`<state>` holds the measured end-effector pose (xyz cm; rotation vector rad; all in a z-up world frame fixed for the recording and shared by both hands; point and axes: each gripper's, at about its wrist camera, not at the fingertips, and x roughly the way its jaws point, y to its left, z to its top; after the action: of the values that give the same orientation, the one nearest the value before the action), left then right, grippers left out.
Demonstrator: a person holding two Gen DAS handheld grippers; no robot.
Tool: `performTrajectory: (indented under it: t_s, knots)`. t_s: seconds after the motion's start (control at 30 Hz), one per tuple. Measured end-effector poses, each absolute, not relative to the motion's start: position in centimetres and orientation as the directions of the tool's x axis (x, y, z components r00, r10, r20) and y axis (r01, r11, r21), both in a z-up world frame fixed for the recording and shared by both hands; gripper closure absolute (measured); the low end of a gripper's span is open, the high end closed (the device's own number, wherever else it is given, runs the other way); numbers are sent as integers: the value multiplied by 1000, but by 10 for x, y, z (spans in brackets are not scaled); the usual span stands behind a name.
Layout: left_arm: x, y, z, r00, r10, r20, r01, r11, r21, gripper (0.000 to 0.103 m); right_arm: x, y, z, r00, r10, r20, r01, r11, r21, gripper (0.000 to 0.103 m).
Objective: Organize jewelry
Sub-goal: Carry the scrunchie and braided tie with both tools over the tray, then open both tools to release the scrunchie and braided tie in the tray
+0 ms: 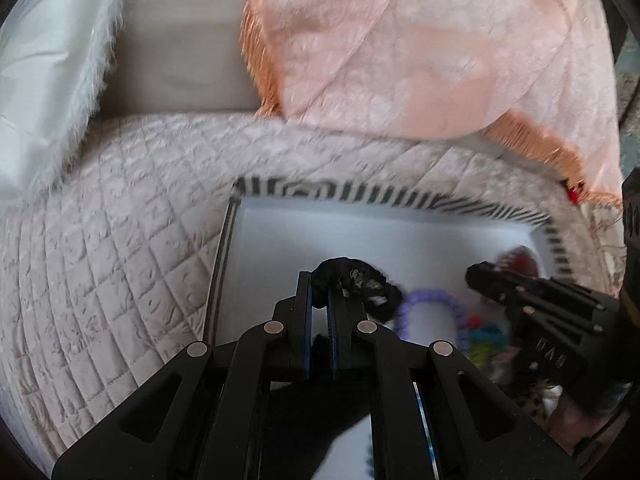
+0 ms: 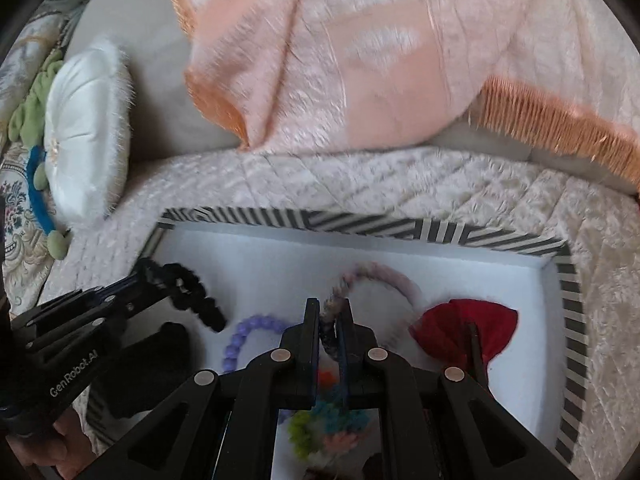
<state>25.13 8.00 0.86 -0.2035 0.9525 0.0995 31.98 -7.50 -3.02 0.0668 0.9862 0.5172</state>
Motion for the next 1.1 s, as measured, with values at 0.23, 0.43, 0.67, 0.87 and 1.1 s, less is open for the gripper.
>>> performTrajectory:
  t_s: [0.23,0.43,0.67,0.87,1.1]
  knots:
    - [251,84,7,577,50,-815,-203,976,-83,95,327,-81,-40,407,488,-772,-373,861,347,96]
    - [245,89,6,571,68,-818,-220,973,-73,61,323,-97,-30,427,535,-729,-354,841,410,96]
    - [240,85,10,572,75,-817,-219,974,-64,59,319,-107,-17,440,600,-668,-362,800,479,84]
    - [239,82,14,579,69,-812,-216,974,-71,59,317,-106,-15,443,602,-664,-366,798,479,72]
    - [238,81,17,584,67,-809,-214,974,-74,59,319,-106,-21,452,540,-710,-323,841,433,71]
